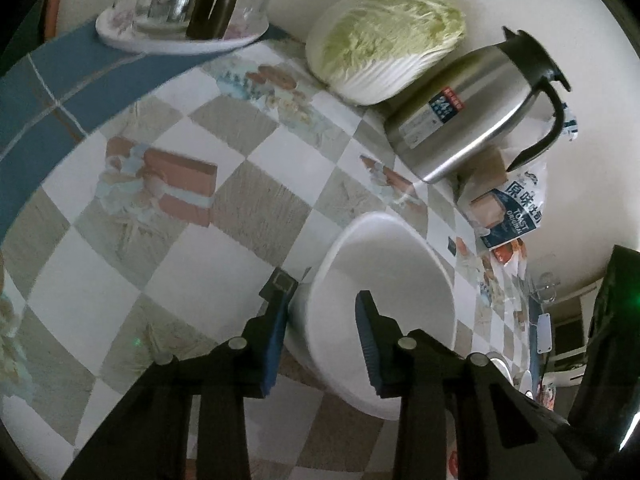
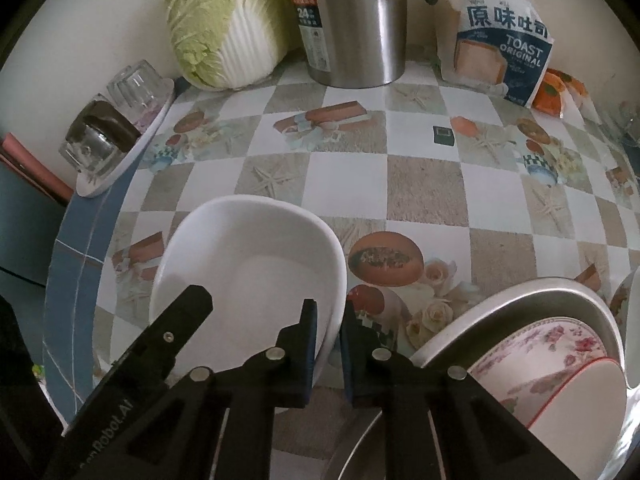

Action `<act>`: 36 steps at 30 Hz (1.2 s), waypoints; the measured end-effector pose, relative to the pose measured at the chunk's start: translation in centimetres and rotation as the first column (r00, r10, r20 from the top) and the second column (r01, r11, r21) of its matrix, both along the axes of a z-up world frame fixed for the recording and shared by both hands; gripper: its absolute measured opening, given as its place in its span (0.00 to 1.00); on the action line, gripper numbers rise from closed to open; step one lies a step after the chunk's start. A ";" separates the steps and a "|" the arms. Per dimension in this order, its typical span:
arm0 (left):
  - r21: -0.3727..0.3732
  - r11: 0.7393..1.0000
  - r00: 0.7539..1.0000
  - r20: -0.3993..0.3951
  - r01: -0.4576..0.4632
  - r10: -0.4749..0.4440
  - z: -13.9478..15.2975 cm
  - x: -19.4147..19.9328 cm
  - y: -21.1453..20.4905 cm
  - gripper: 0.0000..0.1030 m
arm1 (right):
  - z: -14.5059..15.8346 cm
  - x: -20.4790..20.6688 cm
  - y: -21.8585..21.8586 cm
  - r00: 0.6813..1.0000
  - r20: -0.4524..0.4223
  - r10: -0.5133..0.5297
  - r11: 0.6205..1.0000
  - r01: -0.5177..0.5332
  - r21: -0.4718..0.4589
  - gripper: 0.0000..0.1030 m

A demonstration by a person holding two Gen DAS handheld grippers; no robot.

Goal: Organize plates and bowls
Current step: 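Close the right gripper on the rim of the white square bowl, then lift the white square bowl with the right gripper over the basin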

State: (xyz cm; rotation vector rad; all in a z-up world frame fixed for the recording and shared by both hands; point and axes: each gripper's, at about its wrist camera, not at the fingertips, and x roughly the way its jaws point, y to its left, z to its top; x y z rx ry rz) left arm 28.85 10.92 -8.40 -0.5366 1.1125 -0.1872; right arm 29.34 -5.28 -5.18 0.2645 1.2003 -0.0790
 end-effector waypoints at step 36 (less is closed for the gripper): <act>0.163 0.980 0.939 0.304 0.116 -0.162 14.3 -8.9 -5.0 0.24 | 10.9 -10.3 -4.5 0.962 0.270 -0.034 0.997 0.013 0.079 0.14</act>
